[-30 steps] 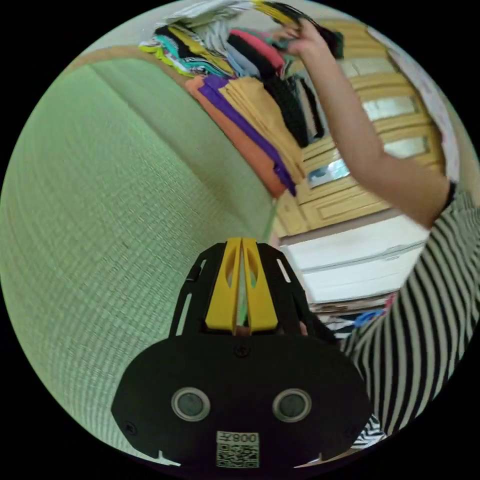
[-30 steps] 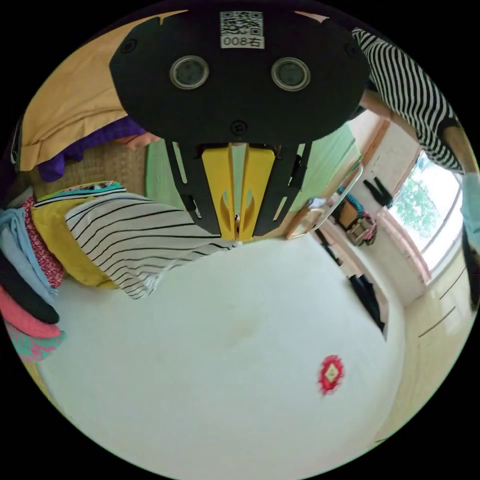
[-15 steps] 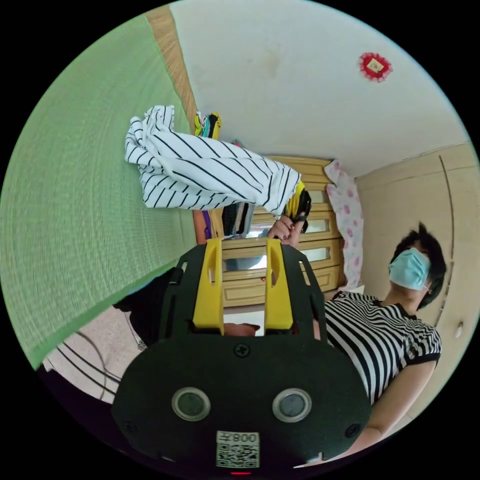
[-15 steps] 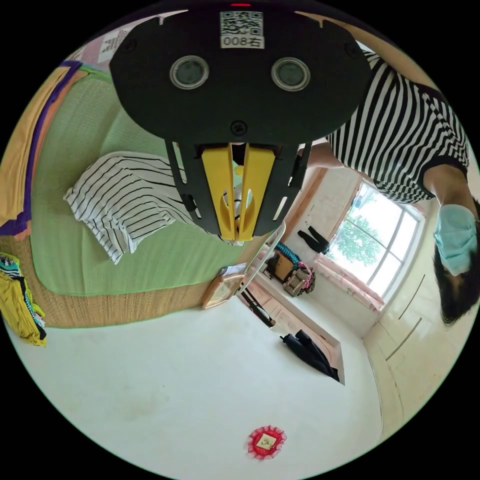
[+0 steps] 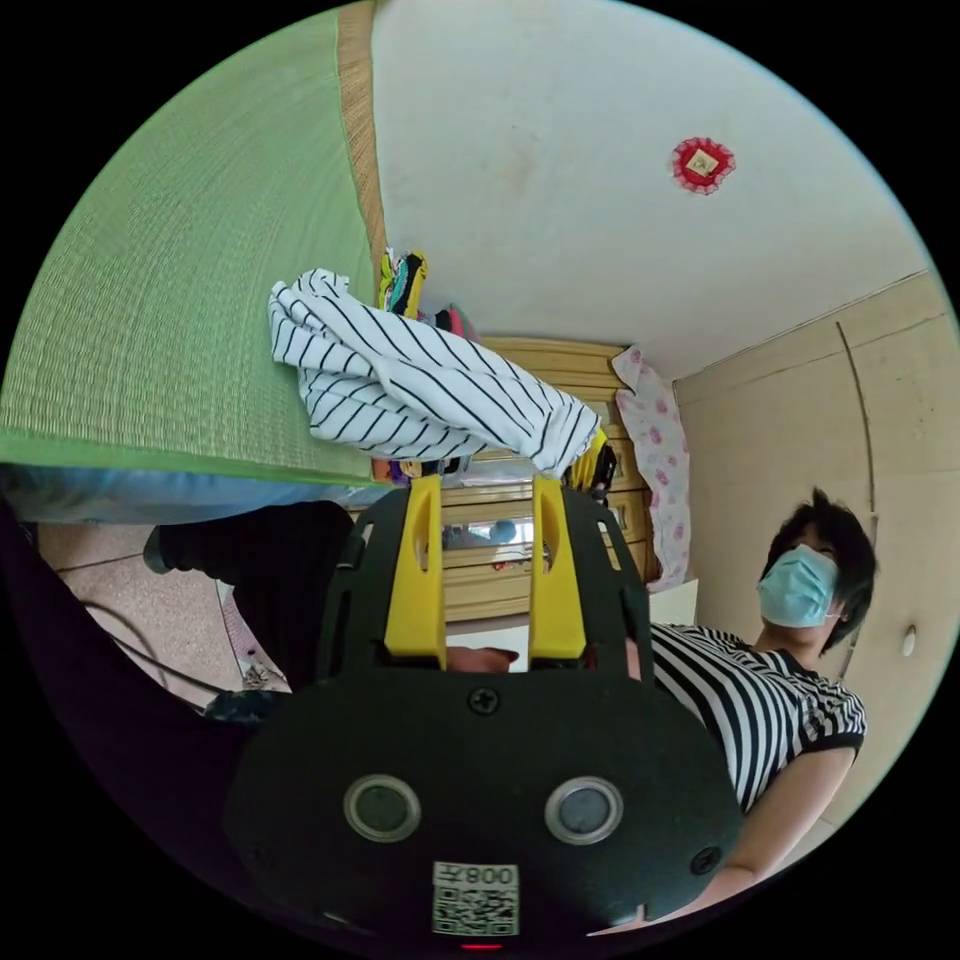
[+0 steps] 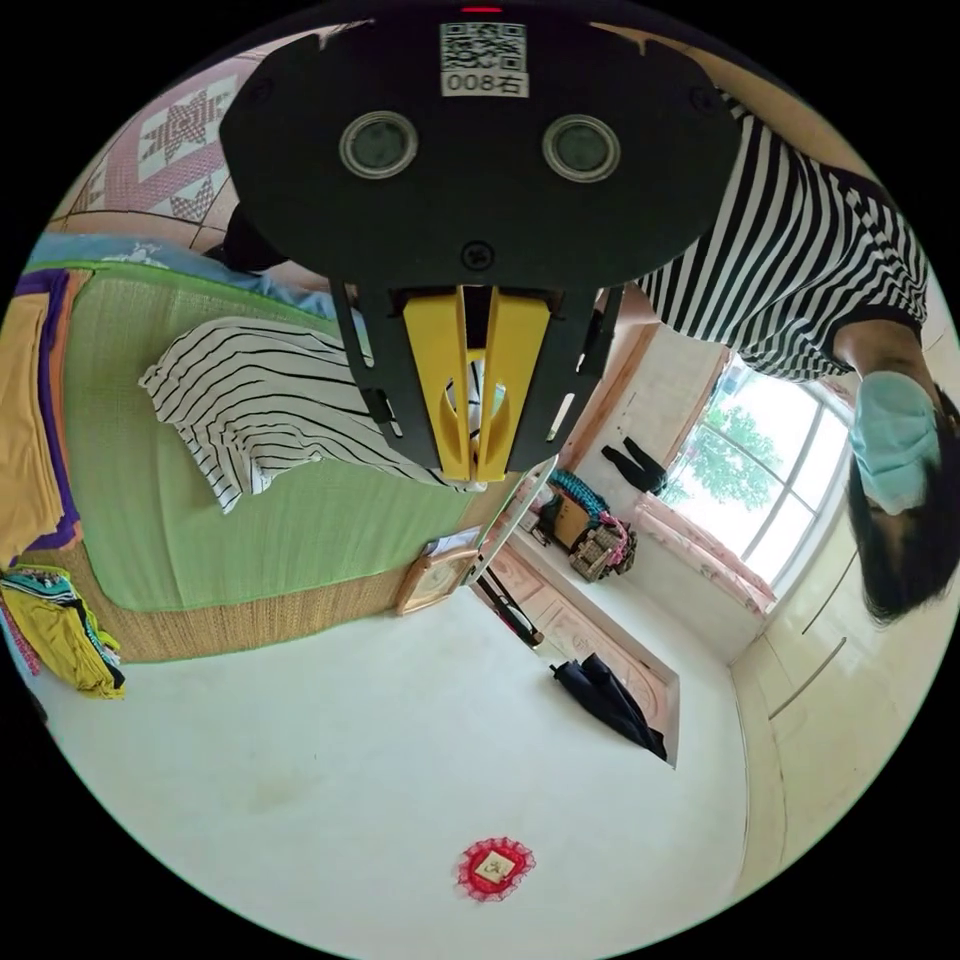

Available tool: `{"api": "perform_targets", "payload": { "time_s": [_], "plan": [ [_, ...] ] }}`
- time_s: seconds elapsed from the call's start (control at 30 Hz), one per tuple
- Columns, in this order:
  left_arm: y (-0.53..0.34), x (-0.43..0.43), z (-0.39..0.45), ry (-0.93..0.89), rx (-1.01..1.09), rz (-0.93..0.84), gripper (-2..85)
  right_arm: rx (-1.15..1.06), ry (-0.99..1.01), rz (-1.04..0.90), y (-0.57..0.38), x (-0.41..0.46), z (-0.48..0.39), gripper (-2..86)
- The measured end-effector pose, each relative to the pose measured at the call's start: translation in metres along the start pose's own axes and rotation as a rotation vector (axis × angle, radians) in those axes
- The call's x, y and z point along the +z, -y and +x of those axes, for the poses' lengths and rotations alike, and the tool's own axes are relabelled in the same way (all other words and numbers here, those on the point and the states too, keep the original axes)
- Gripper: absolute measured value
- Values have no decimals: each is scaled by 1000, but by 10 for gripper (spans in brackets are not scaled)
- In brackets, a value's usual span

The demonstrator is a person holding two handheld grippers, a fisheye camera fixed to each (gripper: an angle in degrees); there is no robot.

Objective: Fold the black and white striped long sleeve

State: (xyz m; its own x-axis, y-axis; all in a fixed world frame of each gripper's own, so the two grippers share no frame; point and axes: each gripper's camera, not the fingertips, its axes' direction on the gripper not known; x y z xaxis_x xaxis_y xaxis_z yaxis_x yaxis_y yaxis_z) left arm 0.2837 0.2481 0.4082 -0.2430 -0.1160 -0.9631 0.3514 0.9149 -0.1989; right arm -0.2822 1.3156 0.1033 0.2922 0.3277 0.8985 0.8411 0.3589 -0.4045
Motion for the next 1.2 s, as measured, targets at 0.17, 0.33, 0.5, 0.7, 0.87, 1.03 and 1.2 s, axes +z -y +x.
{"api": "perform_targets", "payload": {
  "time_s": [0.17,0.33,0.5,0.7,0.87,1.03,1.2],
  "plan": [
    [-9,10,-12,-31,-12,-70,134,20,-29,19,-14,-36,-23,6],
    [-16,31,-20,-114,-38,-134,119,40,-45,38,-22,-67,-39,6],
    [-23,44,-18,-142,-18,-181,38,87,-63,68,-30,-102,-49,7],
    [-32,39,1,-106,39,-156,21,175,-223,98,-51,-159,-50,11],
    [-31,49,22,-50,109,-203,17,141,-298,206,-69,-207,-81,36],
    [-32,71,30,-38,120,-270,17,-17,-359,47,-43,-155,-143,82],
    [-37,85,42,2,139,-308,18,-113,-441,-35,-25,-112,-176,104]
  ]
}}
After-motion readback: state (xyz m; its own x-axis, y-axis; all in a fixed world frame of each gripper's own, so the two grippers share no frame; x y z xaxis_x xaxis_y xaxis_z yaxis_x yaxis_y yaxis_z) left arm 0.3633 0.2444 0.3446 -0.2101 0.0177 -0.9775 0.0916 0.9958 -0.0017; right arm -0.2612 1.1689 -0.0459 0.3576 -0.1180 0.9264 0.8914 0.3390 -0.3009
